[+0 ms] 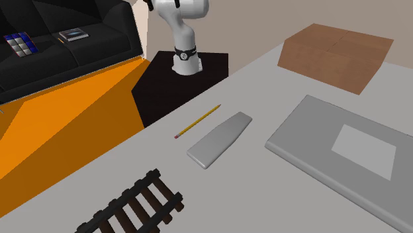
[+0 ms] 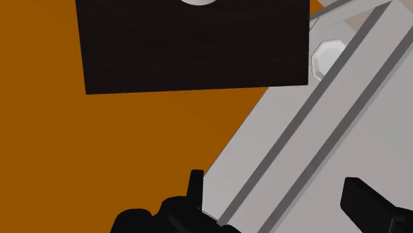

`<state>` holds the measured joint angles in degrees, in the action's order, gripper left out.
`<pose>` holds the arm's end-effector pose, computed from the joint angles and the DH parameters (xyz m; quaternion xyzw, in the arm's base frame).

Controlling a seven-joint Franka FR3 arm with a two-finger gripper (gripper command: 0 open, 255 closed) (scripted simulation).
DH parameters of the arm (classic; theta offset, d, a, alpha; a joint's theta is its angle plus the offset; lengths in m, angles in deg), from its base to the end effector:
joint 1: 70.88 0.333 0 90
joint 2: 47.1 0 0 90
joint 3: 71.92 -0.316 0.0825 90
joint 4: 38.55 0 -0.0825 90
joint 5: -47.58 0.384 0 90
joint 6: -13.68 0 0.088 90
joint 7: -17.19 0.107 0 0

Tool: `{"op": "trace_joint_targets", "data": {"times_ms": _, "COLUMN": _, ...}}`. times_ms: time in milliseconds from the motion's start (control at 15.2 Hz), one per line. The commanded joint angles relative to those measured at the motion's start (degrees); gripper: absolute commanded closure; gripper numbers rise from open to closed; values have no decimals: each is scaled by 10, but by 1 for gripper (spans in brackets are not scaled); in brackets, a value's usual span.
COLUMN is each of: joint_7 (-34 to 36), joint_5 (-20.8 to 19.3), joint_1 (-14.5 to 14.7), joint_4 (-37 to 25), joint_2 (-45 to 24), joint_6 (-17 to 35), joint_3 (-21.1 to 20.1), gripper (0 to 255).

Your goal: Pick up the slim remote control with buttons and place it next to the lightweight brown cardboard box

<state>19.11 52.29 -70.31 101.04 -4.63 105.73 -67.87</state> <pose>0.3169 -0.0148 0.5418 -0.9961 0.0400 0.0446 0.0649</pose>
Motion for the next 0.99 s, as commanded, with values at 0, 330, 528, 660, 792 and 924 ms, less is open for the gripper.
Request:
{"op": "trace_joint_targets", "data": {"times_ms": 0, "joint_7": 0, "joint_5": 0, "joint_1": 0, "joint_4": 0, "joint_2": 0, "joint_6": 0, "joint_3": 0, "gripper": 0}}
{"op": "trace_joint_targets", "data": {"times_ms": 330, "joint_7": 88, "joint_5": 33, "joint_1": 10, "joint_4": -4, "joint_2": -66, "joint_6": 78, "joint_3": -57, "gripper": 0}}
{"op": "trace_joint_targets", "data": {"times_ms": 528, "joint_7": 140, "joint_5": 45, "joint_1": 13, "joint_4": -18, "joint_2": -116, "joint_6": 123, "joint_3": -88, "gripper": 0}}
{"op": "trace_joint_targets", "data": {"times_ms": 660, "joint_7": 175, "joint_5": 49, "joint_1": 14, "joint_4": -32, "joint_2": -153, "joint_6": 151, "joint_3": -108, "gripper": 0}}
{"op": "trace_joint_targets", "data": {"times_ms": 792, "joint_7": 210, "joint_5": 49, "joint_1": 14, "joint_4": -50, "joint_2": -191, "joint_6": 177, "joint_3": -127, "gripper": 0}}
{"op": "trace_joint_targets", "data": {"times_ms": 924, "joint_7": 246, "joint_5": 46, "joint_1": 13, "joint_4": -71, "joint_2": -232, "joint_6": 202, "joint_3": -144, "gripper": 0}}
